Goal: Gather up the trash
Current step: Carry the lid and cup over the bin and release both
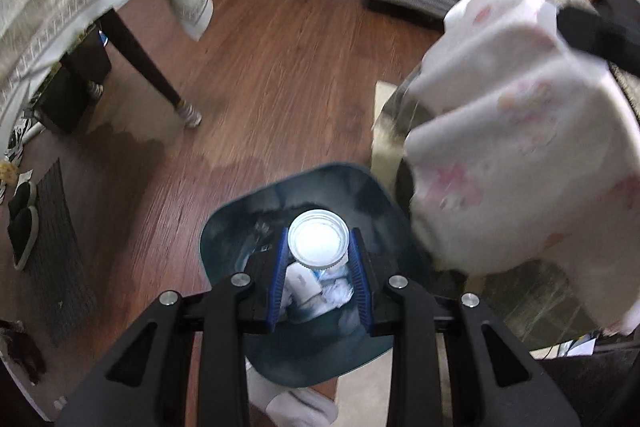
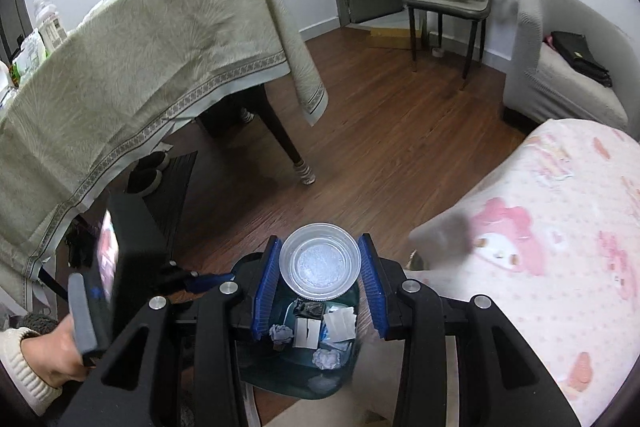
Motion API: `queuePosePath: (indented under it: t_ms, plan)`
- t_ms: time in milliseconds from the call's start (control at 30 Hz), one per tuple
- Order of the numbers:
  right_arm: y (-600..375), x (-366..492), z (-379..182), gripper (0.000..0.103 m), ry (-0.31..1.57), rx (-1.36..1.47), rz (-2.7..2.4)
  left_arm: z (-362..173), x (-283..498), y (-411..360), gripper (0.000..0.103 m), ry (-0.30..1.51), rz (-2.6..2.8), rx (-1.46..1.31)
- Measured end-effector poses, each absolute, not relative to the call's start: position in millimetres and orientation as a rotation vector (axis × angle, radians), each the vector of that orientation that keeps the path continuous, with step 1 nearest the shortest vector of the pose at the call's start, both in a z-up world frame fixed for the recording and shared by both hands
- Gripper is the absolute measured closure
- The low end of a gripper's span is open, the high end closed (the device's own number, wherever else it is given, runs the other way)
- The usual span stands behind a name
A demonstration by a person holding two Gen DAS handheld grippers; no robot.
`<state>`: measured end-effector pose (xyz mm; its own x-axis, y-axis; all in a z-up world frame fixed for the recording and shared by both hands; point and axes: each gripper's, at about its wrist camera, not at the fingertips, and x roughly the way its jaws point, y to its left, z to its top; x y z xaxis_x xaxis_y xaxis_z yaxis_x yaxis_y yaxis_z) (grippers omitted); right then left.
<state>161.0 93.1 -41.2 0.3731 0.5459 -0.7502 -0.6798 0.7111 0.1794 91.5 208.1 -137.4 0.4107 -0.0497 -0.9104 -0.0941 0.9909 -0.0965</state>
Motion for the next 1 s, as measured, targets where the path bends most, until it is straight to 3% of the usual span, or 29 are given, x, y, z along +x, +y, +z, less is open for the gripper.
queuePosePath:
  t_ms: [300,400,833,1000]
  plan:
    - [118.4,161.9,-63.7,0.063,0.945,-0.207,0.802,-178.1,83.5,210.0,0.070,1.254,-0.004,-0.107]
    - [126.0,162.2,-71.2,0.063,0.962,-0.221,0.804,-179.9,78.8,208.8,0.059,1.257,-0.009,-0.084]
    - [147.8,159.5,-111.5,0.063,1.043,-0.275,0.798,-137.8,65.6,236.5,0.060,1.141,0.026,-0.154]
    - [154.6,155.7,-136.3,0.063,1.093,-0.308,0.787,-115.2,60.4,247.4,0.065,1.078,0.055,-0.158]
